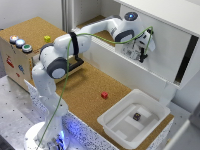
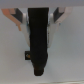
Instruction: Move the door to the left side
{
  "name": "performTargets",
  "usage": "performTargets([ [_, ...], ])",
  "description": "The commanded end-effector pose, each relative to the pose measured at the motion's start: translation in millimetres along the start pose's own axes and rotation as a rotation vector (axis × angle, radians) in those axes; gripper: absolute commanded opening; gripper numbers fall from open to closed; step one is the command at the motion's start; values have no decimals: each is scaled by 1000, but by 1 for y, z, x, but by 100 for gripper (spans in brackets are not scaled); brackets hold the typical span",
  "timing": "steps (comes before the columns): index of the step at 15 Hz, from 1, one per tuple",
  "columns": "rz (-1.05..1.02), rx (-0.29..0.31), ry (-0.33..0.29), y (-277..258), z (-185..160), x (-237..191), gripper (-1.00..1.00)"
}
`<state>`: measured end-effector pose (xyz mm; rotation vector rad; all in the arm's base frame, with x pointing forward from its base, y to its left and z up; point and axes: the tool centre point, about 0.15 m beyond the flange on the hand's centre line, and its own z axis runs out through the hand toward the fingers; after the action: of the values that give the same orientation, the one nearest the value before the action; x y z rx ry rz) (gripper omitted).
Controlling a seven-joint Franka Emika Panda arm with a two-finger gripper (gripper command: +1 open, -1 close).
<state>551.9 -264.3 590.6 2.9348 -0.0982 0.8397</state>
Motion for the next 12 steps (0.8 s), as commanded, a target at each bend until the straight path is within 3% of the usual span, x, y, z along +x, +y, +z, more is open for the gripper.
performTargets([
  [1,13,24,-34,7,10,3,-100],
  [12,6,21,-55,-24,17,3,-100],
])
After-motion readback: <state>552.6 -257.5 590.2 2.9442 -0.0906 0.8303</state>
